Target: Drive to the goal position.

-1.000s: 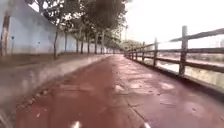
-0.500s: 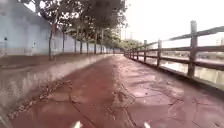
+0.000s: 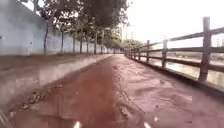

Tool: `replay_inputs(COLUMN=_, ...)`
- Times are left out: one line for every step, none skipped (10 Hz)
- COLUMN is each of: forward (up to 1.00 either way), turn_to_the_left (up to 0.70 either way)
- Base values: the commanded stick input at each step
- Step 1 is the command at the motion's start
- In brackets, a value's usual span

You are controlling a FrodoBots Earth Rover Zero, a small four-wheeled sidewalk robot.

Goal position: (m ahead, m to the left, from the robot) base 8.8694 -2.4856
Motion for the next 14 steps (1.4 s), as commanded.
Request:
replay_inputs(forward=0.70, turn_to_the_left=0.00)
replay_inputs(forward=0.70, turn_to_the_left=0.00)
replay_inputs(forward=0.70, turn_to_the_left=0.00)
replay_inputs(forward=0.70, turn_to_the_left=0.00)
replay_inputs(forward=0.70, turn_to_the_left=0.00)
replay_inputs(forward=0.70, turn_to_the_left=0.00)
replay_inputs(forward=0.70, turn_to_the_left=-0.29)
replay_inputs(forward=0.70, turn_to_the_left=-0.32)
replay_inputs(forward=0.70, turn_to_the_left=0.00)
replay_inputs(forward=0.70, turn_to_the_left=0.00)
replay_inputs(forward=0.70, turn_to_the_left=0.00)
replay_inputs(forward=0.70, turn_to_the_left=0.00)
replay_inputs(forward=0.70, turn_to_the_left=0.00)
replay_inputs(forward=0.70, turn_to_the_left=0.00)
